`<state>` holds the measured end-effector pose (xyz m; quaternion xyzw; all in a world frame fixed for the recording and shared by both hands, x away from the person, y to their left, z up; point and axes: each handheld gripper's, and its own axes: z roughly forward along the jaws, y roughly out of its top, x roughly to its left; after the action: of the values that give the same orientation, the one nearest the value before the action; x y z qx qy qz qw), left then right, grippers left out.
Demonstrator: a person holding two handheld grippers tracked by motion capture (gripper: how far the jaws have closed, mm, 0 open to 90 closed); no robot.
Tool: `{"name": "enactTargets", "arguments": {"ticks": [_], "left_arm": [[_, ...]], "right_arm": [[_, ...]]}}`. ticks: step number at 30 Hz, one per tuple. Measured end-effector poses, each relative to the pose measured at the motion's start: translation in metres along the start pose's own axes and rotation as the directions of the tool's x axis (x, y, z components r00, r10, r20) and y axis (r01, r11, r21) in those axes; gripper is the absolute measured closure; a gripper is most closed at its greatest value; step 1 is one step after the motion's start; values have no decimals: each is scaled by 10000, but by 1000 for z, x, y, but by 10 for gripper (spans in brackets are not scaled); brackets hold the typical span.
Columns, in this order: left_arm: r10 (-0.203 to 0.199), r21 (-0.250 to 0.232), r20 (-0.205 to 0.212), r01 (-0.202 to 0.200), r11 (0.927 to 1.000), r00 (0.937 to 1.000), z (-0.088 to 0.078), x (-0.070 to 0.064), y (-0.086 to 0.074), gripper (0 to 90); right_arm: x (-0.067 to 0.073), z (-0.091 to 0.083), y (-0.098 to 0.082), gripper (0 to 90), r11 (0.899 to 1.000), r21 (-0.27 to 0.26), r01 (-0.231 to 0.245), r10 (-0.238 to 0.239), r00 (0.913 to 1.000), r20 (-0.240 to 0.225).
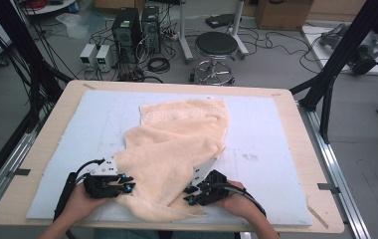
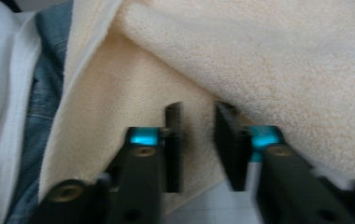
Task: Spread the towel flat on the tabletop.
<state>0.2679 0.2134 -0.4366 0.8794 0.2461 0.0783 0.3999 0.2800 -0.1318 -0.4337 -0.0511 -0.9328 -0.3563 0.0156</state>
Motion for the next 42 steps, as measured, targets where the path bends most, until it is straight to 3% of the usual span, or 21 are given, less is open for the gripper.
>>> {"name": "enactTargets", "arguments": {"ticks": [1, 4, 8, 12, 14, 15, 17, 21, 24, 26, 27, 29, 30, 31, 33, 36, 39, 42], "left_arm": [[26, -31, 14, -26, 10000, 10000, -1, -1, 1, 807], [47, -275, -23, -47, 9996, 10000, -10, -6, 3, 831], [151, -806, 49, -146, 9966, 9999, -28, -23, 7, 833], [553, -1499, 388, -490, 9875, 9977, -47, -47, 11, 814], [643, -1673, 481, -554, 9843, 9968, -50, -52, 13, 727], [764, -1699, 434, -680, 9831, 9961, -51, -53, 14, 705], [762, -1587, 200, -720, 9847, 9969, -49, -47, 15, 629], [432, -1314, 116, -413, 9905, 9990, -39, -26, 11, 557], [173, -704, 192, -159, 9974, 9997, -24, -9, 7, 528], [94, -186, 378, -87, 9998, 9992, -11, 0, 4, 521], [87, -16, 429, -86, 10000, 9990, -7, 1, 4, 525], [96, 326, 657, -117, 9994, 9978, 2, 2, 2, 617], [265, 180, 420, -273, 9995, 9988, 3, 0, 2, 654], [233, 194, 469, -242, 9995, 9986, 3, -1, 2, 730], [133, 285, 846, -158, 9995, 9963, 2, -2, 3, 832], [280, 290, 1061, -312, 9991, 9940, -1, -9, 4, 856], [404, -138, 826, -394, 9991, 9958, -8, -12, 10, 860], [229, -769, 247, -209, 9968, 9994, -15, -2, 27, 860]], "right_arm": [[-1, 0, -1, 849, 9999, -64, -80, 80, 9999, -112], [5, -4, -1, 872, 9999, 162, 59, -53, 9994, -344], [28, -19, -3, 873, 9989, 240, 391, -375, 9972, -654], [58, -49, -6, 859, 9963, -663, 547, -594, 9957, -708], [66, -62, -8, 812, 9917, -1208, 448, -554, 9948, -859], [67, -67, -8, 778, 9909, -1275, 421, -504, 9967, -630], [62, -69, -9, 747, 9935, -1072, 385, -392, 9992, -45], [36, -62, -15, 676, 9966, -824, 3, 78, 9952, 974], [15, -49, -20, 633, 9964, -649, -549, 625, 9906, 1214], [4, -38, -21, 624, 9968, -188, -782, 801, 9866, 1425], [0, -33, -22, 624, 9955, 8, -950, 940, 9868, 1318], [-5, -25, -23, 648, 9940, 315, -1046, 997, 9864, 1310], [-7, -25, -24, 679, 9942, 146, -1069, 1043, 9868, 1243], [-8, -26, -25, 699, 9933, 100, -1147, 1127, 9862, 1217], [-8, -27, -26, 836, 9929, 85, -1186, 1173, 9887, 937], [-5, -28, -27, 864, 9952, 141, -971, 957, 9922, 801], [-2, -34, -27, 867, 9959, 79, -896, 886, 9921, 887], [-4, -51, -25, 867, 9959, -289, -862, 893, 9874, 1303]]}}
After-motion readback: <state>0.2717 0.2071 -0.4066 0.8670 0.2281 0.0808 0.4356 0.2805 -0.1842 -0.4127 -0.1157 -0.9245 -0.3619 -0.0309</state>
